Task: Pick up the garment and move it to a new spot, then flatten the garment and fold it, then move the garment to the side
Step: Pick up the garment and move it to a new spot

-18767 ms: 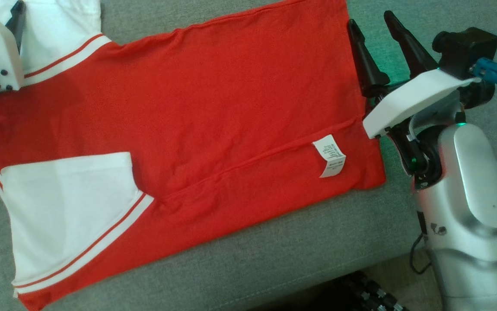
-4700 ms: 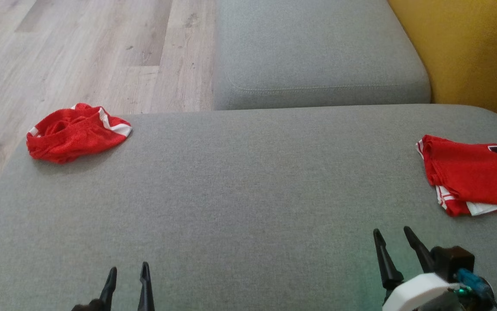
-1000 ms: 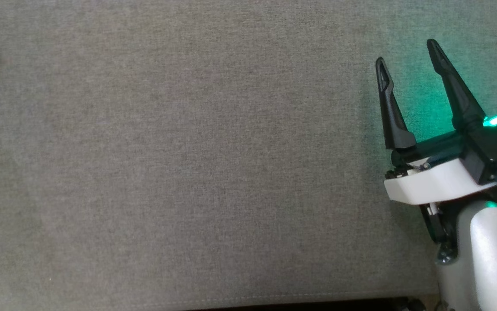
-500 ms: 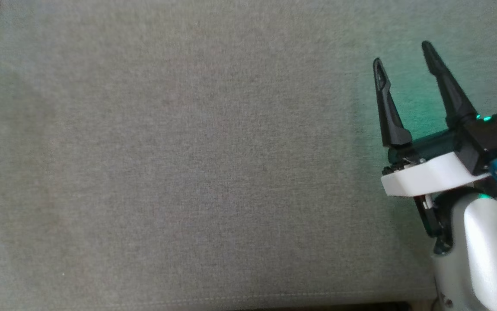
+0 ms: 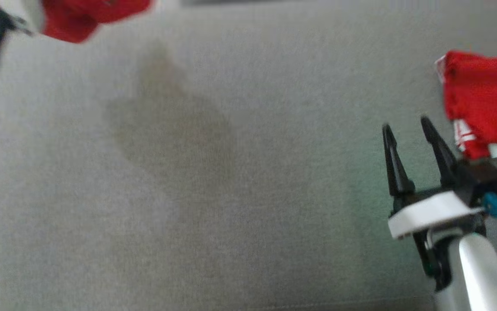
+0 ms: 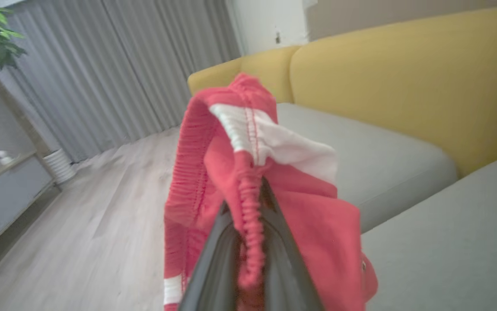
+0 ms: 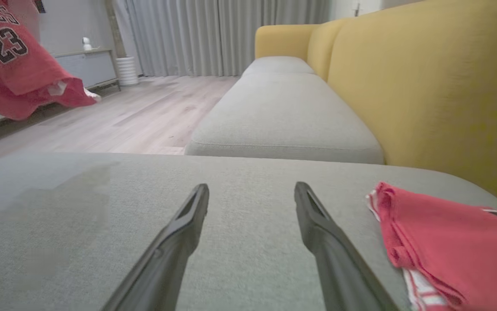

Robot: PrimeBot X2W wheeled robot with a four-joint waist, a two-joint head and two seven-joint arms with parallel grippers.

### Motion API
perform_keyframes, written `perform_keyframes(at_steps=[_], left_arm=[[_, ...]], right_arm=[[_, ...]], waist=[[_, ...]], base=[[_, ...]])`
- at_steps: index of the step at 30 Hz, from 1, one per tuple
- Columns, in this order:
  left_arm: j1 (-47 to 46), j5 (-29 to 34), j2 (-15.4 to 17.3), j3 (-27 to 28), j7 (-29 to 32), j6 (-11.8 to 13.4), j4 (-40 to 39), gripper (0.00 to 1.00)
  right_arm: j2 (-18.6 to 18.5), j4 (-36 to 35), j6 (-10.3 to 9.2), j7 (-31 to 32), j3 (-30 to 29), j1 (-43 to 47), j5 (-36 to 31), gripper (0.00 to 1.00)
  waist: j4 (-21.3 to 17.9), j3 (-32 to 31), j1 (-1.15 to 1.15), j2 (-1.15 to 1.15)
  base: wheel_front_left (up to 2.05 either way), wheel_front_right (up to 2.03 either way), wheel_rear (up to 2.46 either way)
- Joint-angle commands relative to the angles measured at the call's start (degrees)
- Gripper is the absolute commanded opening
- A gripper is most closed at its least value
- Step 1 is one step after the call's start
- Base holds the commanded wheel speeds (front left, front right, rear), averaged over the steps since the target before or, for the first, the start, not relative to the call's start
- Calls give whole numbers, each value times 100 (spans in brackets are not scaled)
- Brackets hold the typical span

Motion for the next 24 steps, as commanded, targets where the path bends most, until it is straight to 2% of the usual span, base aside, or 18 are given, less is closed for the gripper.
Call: perform_keyframes(at_steps=[1, 6, 7, 12, 15, 18, 24], left_arm=[[-63, -138, 165, 107, 1, 11, -282, 0], [525, -714, -210, -33, -122, 11, -1122, 0], [863, -832, -388, -86, -256, 36, -1444, 0], [2035, -1045, -983, -254, -927, 324, -1997, 0], [2838, -1091, -1335, -426, -1464, 451, -1896, 0], [3511, -1053, -1590, -614, -1970, 475, -1468, 0], [4257, -1100, -1840, -625, -2287, 408, -550, 0]], right_arm=[[-13, -135, -4, -58, 88, 34, 50, 100], [-13, 49, -4, -148, -54, 360, 211, 100], [-13, 87, -4, -179, -96, 477, 269, 100], [-13, 160, -4, -263, -179, 754, 460, 100], [-13, 201, -4, -305, -172, 833, 535, 100], [-13, 266, -4, -356, -95, 806, 585, 100], [-13, 358, -4, -430, -53, 714, 597, 100]], waist=[[-233, -783, 2, -1], [-401, -1242, 2, -1], [-460, -1316, 2, -1], [-525, -1289, 2, -1], [-591, -1153, 2, -1], [-713, -1001, 2, -1], [-833, -777, 2, -1]], base=[[0, 0, 0], [0, 0, 0], [0, 0, 0], [0, 0, 0], [0, 0, 0], [0, 0, 0], [0, 0, 0]])
